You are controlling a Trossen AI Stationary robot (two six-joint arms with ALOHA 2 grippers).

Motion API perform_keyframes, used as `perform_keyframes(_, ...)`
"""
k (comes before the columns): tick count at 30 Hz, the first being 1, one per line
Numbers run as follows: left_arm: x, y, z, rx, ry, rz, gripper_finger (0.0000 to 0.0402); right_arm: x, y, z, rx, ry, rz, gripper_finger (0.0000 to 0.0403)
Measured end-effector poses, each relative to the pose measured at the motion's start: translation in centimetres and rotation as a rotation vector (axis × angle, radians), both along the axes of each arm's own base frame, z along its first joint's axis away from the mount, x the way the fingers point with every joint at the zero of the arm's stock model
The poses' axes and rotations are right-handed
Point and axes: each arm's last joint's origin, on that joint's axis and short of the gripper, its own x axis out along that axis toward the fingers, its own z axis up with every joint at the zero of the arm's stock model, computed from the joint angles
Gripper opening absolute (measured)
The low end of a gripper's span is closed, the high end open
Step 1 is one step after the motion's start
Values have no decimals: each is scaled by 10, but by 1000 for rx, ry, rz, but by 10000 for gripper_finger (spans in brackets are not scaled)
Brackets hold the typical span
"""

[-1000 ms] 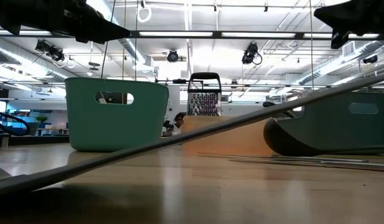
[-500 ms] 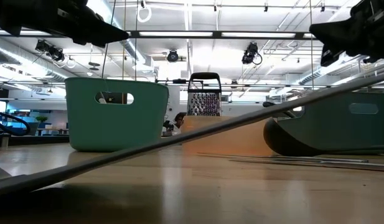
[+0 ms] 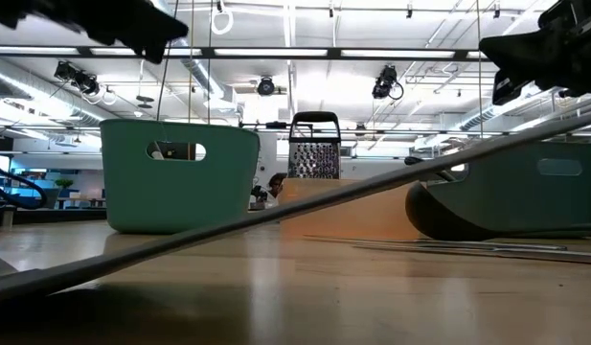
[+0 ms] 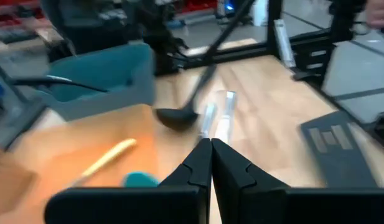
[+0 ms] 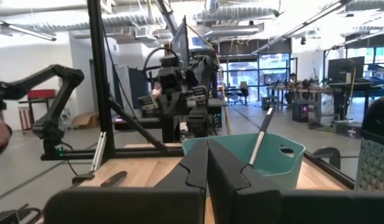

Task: Pick & Place Kitchen Items
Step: Put the black spatula into the green bin

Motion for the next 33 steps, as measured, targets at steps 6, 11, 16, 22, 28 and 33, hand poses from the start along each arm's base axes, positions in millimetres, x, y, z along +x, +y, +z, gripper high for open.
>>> perform_keyframes(6,13,-27,13,-115,188,71,16,0,0,-1,13,7,8,8)
perform_keyframes(11,20,-51,12,-181,426,97,23,0,0,-1,17,13,9,8)
perform_keyframes(16,30,-85,7,-209,587,24,63,0,0,-2,21,20,10,9)
perform_keyframes(22,44,-125,0,-187,682,-58,133,1,0,-3,46,38,14,9)
perform_keyframes(28,53,-148,-18,-211,826,-66,199,1,0,-4,69,50,18,9)
perform_keyframes(33,51,-162,-37,-195,923,-93,241,1,0,-4,68,46,17,9)
